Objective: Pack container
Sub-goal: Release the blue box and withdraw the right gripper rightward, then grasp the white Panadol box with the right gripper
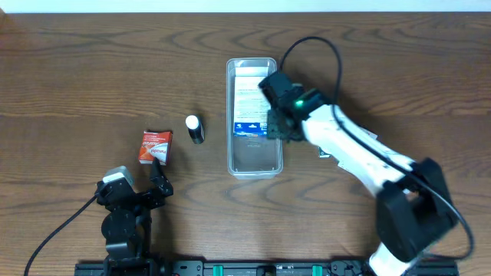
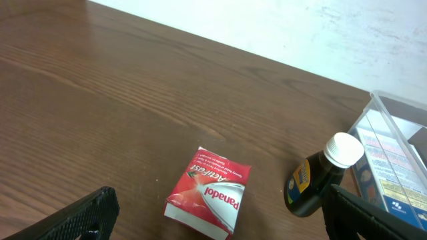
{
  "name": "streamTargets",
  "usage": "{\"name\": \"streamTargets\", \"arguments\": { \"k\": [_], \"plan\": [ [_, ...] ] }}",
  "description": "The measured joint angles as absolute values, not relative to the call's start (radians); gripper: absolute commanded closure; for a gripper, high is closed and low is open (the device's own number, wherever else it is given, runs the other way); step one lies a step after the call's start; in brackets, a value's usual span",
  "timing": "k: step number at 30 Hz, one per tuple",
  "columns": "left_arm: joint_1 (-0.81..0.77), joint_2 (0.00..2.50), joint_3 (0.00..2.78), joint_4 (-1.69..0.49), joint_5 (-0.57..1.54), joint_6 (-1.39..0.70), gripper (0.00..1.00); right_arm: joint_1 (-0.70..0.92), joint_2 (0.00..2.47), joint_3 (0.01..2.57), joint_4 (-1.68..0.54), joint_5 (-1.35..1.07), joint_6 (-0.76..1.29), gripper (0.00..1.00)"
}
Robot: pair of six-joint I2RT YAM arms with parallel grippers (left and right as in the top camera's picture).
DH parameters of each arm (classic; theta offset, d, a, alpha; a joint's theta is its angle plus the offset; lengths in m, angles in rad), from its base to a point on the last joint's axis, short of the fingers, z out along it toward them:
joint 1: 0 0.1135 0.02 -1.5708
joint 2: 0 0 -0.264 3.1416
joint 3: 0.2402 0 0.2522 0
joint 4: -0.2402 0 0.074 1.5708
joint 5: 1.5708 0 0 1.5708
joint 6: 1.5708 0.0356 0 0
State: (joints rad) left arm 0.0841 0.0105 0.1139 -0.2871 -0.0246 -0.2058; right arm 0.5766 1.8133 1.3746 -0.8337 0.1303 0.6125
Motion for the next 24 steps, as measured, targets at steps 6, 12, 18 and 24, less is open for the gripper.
{"name": "streamTargets", "arguments": {
  "k": [6,12,18,24],
  "plan": [
    [0.084,0.01,0.114,-0.287,-0.025,-0.206,0.02,0.443,1.57,1.375,-0.874,0.159,0.503,0.1],
    [0.084,0.01,0.114,-0.287,-0.025,-0.206,0.02,0.216,1.501,1.38,-1.018,0.173,0.415,0.1],
    [0.084,0.01,0.114,-0.287,-0.025,-0.206,0.02,0.046,1.542,1.283,-1.048,0.111,0.415,0.14],
    [0.084,0.01,0.114,-0.287,-0.025,-0.206,0.02,-0.001,1.55,1.109,-0.93,0.057,0.448,0.21]
  ]
}}
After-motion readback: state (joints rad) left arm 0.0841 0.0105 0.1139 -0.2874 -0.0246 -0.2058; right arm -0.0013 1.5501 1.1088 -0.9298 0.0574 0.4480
